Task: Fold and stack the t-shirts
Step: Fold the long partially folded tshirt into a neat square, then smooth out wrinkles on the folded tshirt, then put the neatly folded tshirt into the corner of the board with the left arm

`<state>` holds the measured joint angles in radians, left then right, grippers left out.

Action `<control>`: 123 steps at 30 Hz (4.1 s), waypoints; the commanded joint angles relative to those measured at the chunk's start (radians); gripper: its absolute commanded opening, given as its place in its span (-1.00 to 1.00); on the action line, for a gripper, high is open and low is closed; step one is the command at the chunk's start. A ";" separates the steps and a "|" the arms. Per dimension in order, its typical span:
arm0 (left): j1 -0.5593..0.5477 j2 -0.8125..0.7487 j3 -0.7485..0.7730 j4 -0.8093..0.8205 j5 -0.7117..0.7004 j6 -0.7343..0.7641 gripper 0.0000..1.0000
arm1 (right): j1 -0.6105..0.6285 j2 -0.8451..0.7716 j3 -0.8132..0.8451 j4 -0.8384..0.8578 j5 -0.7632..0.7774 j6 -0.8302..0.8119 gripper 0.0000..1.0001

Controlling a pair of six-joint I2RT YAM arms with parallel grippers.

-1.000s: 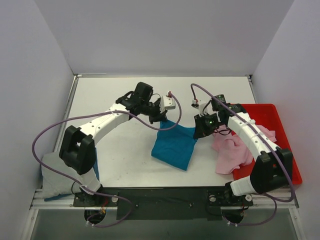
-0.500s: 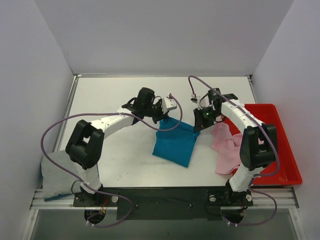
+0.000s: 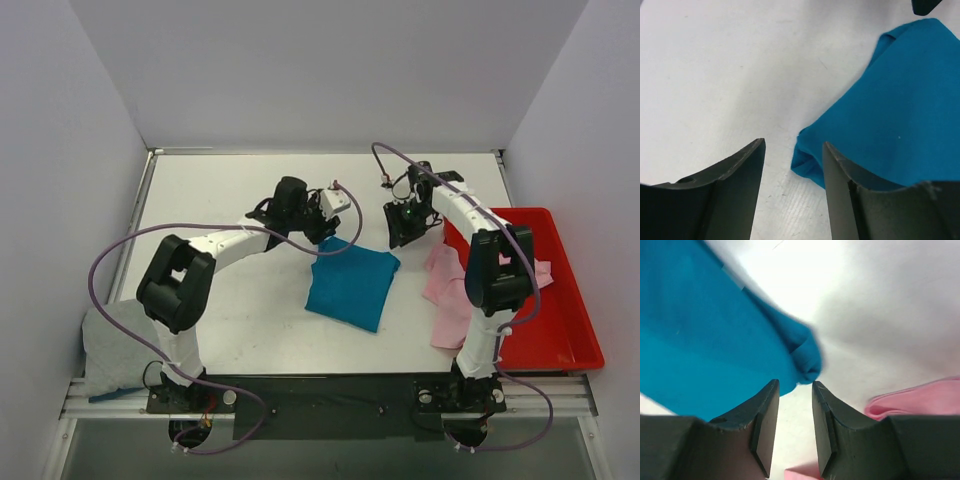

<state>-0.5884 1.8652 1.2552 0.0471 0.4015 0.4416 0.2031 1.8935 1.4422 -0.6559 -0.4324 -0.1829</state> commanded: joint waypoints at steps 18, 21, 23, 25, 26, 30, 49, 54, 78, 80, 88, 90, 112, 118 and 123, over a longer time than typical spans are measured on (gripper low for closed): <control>-0.037 -0.021 -0.051 -0.161 0.074 -0.391 -0.78 | 0.081 -0.133 -0.335 0.254 0.098 0.496 -1.00; -0.037 -0.026 -0.117 -0.147 -0.033 -0.389 -0.81 | 0.078 -0.048 -0.277 0.253 0.106 0.488 -1.00; -0.037 -0.032 -0.154 -0.112 -0.068 -0.389 -0.81 | 0.075 -0.013 -0.241 0.251 0.121 0.496 -1.00; -0.044 -0.032 -0.198 0.006 -0.107 -0.389 -0.81 | 0.070 0.018 -0.214 0.239 0.139 0.511 -1.00; -0.047 -0.029 -0.207 0.026 -0.149 -0.385 -0.81 | 0.068 0.032 -0.201 0.231 0.138 0.513 -1.00; -0.048 -0.035 -0.159 -0.002 -0.170 -0.336 -0.80 | 0.073 -0.010 -0.178 0.197 0.176 0.479 -1.00; -0.140 -0.209 -0.359 -0.063 0.025 -0.262 -0.66 | 0.239 -0.292 -0.690 0.452 -0.092 0.634 -1.00; -0.179 -0.187 -0.447 0.026 -0.064 -0.250 -0.67 | 0.231 -0.247 -0.752 0.420 -0.034 0.631 -1.00; 0.009 -0.201 -0.212 -0.150 -0.277 -1.138 0.28 | 0.206 -0.444 -0.534 0.210 0.169 0.628 -0.07; 0.009 -0.175 -0.232 -0.147 -0.296 -1.187 0.41 | 0.202 -0.445 -0.549 0.211 0.172 0.628 -0.06; -0.028 -0.075 -0.286 -0.063 -0.291 -1.280 0.60 | 0.197 -0.502 -0.631 0.213 0.169 0.619 -0.07; -0.033 -0.060 -0.321 -0.004 -0.286 -1.307 0.57 | 0.188 -0.513 -0.638 0.211 0.164 0.614 -0.07; 0.093 -0.185 -0.124 -0.453 -0.291 -0.927 -1.00 | 0.104 -0.533 -0.585 0.186 0.166 0.523 -0.06; 0.127 -0.289 -0.100 -0.765 -0.365 -0.713 -1.00 | 0.127 -0.553 -0.579 0.234 0.159 0.487 0.45; 0.189 -0.458 -0.140 -0.826 -0.432 -0.540 -1.00 | 0.180 -0.542 -0.579 0.272 0.161 0.462 0.71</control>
<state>-0.4438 1.5398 1.1191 -0.6220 0.0479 -0.2890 0.3439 1.3560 0.8345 -0.4042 -0.2768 0.3141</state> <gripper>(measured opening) 0.078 0.811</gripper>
